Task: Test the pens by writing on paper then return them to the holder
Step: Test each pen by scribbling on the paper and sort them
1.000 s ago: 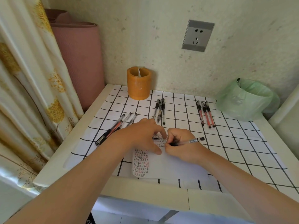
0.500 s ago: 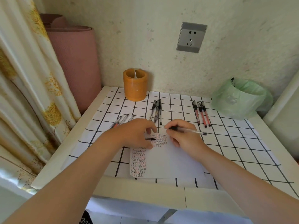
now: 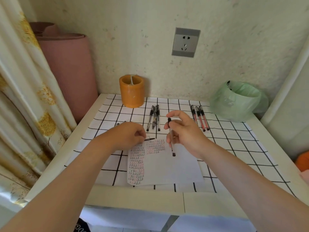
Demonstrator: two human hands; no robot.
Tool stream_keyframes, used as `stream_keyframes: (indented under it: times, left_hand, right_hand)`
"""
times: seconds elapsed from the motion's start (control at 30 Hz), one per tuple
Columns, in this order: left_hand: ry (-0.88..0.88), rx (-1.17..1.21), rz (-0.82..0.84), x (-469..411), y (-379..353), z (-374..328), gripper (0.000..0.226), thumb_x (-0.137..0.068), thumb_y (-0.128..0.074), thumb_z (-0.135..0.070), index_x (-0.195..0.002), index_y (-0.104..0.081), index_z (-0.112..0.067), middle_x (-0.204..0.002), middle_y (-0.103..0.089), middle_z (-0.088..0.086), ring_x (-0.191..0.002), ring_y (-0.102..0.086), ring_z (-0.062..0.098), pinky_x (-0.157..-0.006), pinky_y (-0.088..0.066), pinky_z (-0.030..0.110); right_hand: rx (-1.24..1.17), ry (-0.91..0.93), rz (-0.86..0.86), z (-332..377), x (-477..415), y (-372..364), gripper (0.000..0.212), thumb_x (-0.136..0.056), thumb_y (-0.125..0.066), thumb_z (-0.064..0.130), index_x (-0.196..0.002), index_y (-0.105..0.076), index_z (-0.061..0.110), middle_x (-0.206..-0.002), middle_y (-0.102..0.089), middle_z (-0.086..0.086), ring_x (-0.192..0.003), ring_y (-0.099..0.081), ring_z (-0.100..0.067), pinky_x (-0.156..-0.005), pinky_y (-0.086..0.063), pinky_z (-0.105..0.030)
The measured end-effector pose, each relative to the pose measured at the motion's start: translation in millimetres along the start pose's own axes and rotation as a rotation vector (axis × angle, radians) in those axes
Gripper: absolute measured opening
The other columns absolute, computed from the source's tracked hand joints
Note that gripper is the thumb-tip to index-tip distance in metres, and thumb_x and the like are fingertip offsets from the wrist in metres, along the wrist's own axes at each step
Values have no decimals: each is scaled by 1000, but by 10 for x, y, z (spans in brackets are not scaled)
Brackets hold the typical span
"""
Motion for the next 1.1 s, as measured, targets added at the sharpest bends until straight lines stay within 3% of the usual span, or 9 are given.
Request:
stream_keyframes:
  times: [0.13,0.2,0.27,0.47,0.73,0.8,0.87,0.97,1.1]
  left_hand:
    - [-10,13,-18,-6,5,-28,9,-96,-61,-31,-95,-65,-40,-93,-65,-21,-89,-59,-3,-72,-43,19]
    - [-11,37,-33,-7,13,-37,9,-96,-59,-32,-96,-66,-38,-93,-66,-20,-89,-59,-3,-76,-46,22]
    - [-9,60,-47,-4,25,-44,9,-96,-59,-32,-96,-67,-37,-92,-68,-20,-88,-59,-3,-77,-47,24]
    - [-21,74,-65,0,41,-81,9,-95,-60,-33,-98,-68,-36,-90,-68,-20,-86,-60,-3,-75,-47,24]
    - [-75,103,-55,2,22,-219,12,-95,-60,-30,-88,-70,-35,-83,-70,-16,-75,-59,1,-68,-44,25]
    - [-70,151,-50,13,19,-248,14,-94,-61,-29,-86,-71,-33,-82,-71,-14,-74,-61,7,-70,-48,29]
    - [-58,266,-18,31,-3,-277,12,-92,-64,-30,-85,-74,-29,-82,-73,-11,-75,-64,10,-75,-51,33]
    - [-71,392,23,73,-54,-388,10,-87,-71,-33,-81,-77,-26,-78,-75,-8,-69,-66,6,-70,-53,27]
    - [-45,444,30,111,-122,-438,15,-84,-72,-39,-74,-78,-28,-68,-73,-3,-62,-59,8,-65,-47,27]
  right_hand:
    - [471,76,-88,59,-6,154,29,-86,-75,19,-110,-64,31,-84,-72,6,-63,-62,-4,-65,-47,-21]
    - [797,154,-74,100,6,139,17,-86,-74,25,-102,-73,32,-85,-70,17,-74,-58,9,-71,-42,-17]
    - [995,207,-68,126,38,90,13,-89,-69,28,-100,-75,32,-92,-71,19,-82,-58,9,-74,-41,-19]
    - [1155,312,-100,221,68,-23,15,-92,-66,31,-105,-74,32,-103,-72,14,-99,-60,-12,-86,-48,-33]
    - [1053,323,-7,131,45,-139,17,-94,-63,28,-108,-73,29,-97,-70,11,-90,-50,-5,-78,-40,-28]
    - [1117,338,39,110,55,-190,19,-96,-56,28,-106,-72,24,-89,-69,5,-88,-50,-11,-78,-43,-32]
    - [1270,391,59,115,85,-250,30,-93,-47,42,-88,-68,21,-74,-63,5,-78,-49,-17,-76,-45,-39]
    - [1486,390,-8,168,93,-266,68,-71,-32,91,-63,-50,26,-58,-52,12,-65,-46,-13,-74,-36,-36]
    - [1495,443,-67,248,114,-317,77,-59,-33,100,-46,-41,24,-43,-42,11,-54,-41,-8,-71,-33,-35]
Point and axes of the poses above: each hand's wrist, its own x-axis away from the middle knuckle, its own y-axis out of the back of the hand, z = x × y, the point moved 9 cm from there along -x, towards the middle knuckle
